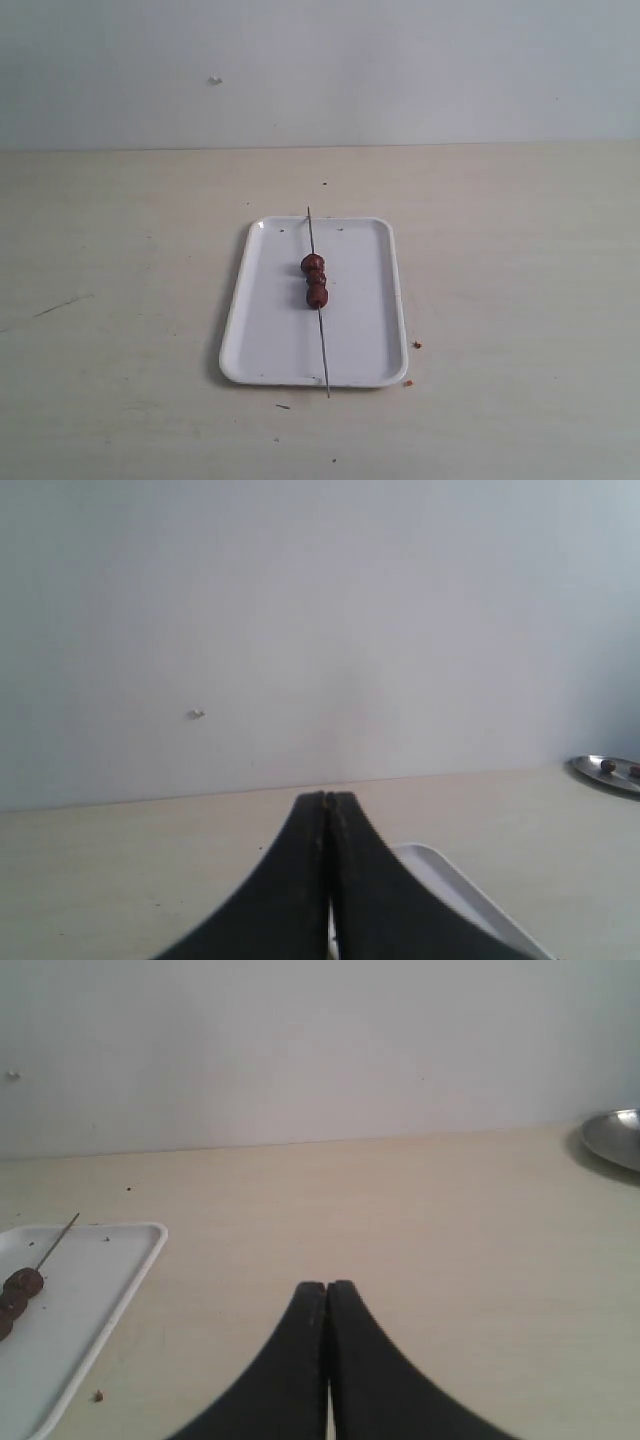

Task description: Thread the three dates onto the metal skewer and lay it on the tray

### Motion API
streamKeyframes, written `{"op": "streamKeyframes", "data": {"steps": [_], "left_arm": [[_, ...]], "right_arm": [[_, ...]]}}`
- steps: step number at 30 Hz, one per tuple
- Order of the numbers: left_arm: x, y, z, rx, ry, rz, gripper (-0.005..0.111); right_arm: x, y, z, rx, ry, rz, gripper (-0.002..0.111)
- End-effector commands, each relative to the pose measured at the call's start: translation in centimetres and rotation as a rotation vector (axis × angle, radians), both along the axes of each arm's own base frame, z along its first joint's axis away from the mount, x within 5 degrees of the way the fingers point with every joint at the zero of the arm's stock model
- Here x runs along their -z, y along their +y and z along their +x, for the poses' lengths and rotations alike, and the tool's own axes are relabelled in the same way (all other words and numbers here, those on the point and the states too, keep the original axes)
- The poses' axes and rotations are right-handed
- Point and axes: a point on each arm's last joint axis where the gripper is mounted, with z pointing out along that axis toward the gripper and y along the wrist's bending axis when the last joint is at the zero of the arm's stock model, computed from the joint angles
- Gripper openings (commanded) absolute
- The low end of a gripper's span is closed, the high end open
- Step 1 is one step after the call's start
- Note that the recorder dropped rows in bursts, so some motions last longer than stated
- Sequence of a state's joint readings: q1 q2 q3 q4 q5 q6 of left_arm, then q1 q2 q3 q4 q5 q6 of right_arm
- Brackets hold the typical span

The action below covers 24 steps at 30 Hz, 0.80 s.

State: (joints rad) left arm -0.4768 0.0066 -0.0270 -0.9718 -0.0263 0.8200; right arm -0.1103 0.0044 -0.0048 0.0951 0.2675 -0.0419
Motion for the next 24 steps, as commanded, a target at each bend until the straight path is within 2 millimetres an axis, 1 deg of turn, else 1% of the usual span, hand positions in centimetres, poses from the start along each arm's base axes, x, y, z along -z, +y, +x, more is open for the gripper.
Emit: {"op": "streamKeyframes", "data": {"steps": [1, 7, 10, 12, 14, 16, 18, 19, 24], "left_arm": [[0.1, 0.1, 0.0, -0.004, 0.002, -0.014, 0.000], [0.1, 0.1, 0.0, -0.004, 0.002, -0.014, 0.000], [-0.1, 0.4, 0.1, -0.050, -0.046, 0.021, 0.000], [0.1, 0.5, 0.2, -0.067, -0.049, 0.022, 0.000], [0.5, 0.3, 0.2, -0.052, -0.059, 0.086, 0.000], [1.0, -0.2, 0.0, 0.001, -0.055, 0.188, 0.000], [1.5, -0.4, -0.1, 0.026, -0.026, 0.232, 0.000], [2.0, -0.5, -0.1, 0.040, 0.019, 0.273, 0.000], [3.4, -0.1, 0.0, 0.017, 0.160, 0.349, 0.000]], "right_arm": [[0.1, 0.0, 0.0, 0.006, 0.001, -0.005, 0.000], [0.1, 0.0, 0.0, 0.006, 0.001, -0.006, 0.000], [0.1, 0.0, 0.0, 0.006, 0.001, -0.006, 0.000], [0.1, 0.0, 0.0, 0.006, 0.001, -0.006, 0.000], [0.1, 0.0, 0.0, 0.006, 0.001, -0.006, 0.000], [0.1, 0.0, 0.0, 0.006, 0.001, -0.006, 0.000], [0.1, 0.0, 0.0, 0.006, 0.001, -0.006, 0.000], [0.1, 0.0, 0.0, 0.006, 0.001, -0.006, 0.000], [0.1, 0.0, 0.0, 0.006, 0.001, -0.006, 0.000]]}}
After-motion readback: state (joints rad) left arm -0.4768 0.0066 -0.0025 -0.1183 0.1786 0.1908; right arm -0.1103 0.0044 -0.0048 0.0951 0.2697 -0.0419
